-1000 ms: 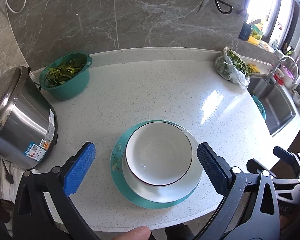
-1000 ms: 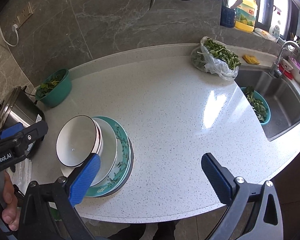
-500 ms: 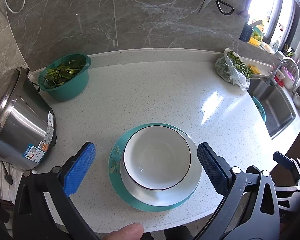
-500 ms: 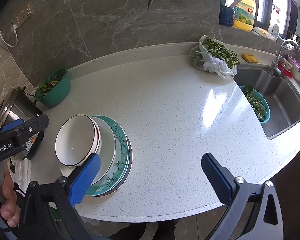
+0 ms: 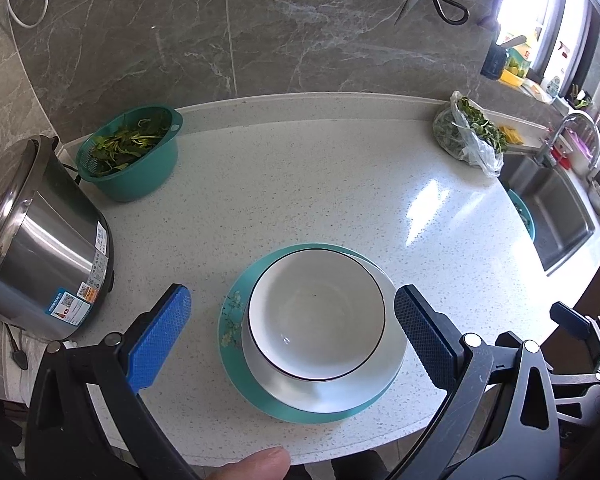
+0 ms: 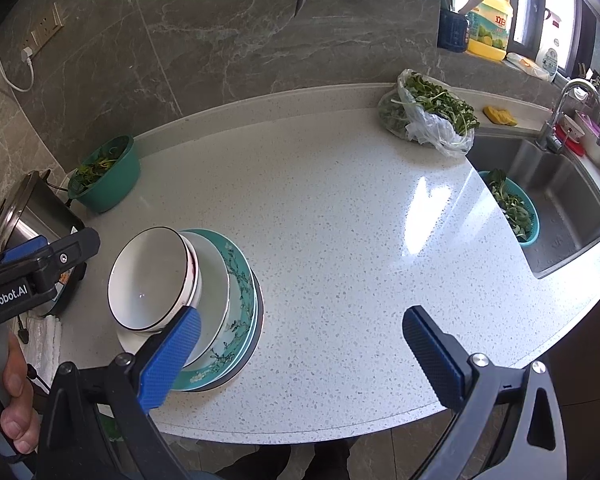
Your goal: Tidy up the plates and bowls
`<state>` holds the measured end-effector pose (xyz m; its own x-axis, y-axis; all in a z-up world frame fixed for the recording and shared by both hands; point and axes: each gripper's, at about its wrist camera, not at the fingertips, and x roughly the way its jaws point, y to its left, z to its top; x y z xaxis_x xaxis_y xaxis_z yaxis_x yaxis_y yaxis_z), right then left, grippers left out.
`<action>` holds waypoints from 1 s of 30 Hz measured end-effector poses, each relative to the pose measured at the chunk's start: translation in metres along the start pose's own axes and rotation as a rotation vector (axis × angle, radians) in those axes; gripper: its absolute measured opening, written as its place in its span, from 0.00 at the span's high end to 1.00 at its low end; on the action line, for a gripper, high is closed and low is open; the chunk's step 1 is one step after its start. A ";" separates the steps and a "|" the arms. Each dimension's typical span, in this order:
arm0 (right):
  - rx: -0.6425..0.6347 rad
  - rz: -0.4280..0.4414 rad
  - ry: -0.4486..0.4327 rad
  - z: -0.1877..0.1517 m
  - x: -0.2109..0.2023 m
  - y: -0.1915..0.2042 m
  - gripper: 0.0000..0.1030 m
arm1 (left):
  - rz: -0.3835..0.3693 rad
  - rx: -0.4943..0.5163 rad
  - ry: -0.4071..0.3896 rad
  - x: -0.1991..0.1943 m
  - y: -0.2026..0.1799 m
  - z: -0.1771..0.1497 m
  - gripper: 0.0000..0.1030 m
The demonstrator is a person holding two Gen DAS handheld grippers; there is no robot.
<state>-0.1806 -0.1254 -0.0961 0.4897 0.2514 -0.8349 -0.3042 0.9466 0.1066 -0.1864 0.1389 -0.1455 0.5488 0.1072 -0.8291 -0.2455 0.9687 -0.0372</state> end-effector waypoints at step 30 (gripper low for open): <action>-0.008 -0.039 0.010 0.013 0.008 -0.007 0.00 | 0.044 0.012 0.003 0.003 -0.003 -0.002 0.00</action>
<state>-0.1644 -0.1271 -0.0963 0.4933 0.2118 -0.8436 -0.2913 0.9541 0.0692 -0.1854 0.1364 -0.1488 0.5352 0.1492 -0.8315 -0.2595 0.9657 0.0063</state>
